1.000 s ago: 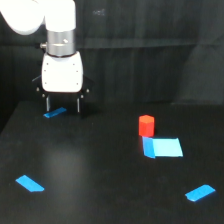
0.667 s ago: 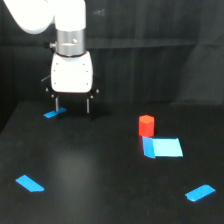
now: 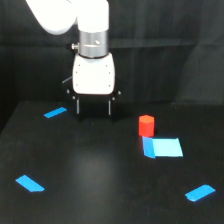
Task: Pick up the red object from the table
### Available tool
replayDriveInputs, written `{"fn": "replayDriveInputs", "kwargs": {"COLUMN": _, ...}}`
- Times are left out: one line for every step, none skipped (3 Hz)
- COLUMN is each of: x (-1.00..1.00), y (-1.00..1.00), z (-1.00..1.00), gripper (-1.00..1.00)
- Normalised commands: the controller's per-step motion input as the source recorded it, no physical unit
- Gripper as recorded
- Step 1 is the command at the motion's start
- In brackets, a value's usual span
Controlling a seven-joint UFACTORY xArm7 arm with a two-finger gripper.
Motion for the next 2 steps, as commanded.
{"fn": "replayDriveInputs", "kwargs": {"x": 0.95, "y": 0.09, "z": -0.47, "gripper": 1.00}}
{"fn": "replayDriveInputs", "kwargs": {"x": 0.88, "y": -0.05, "z": 0.09, "gripper": 1.00}}
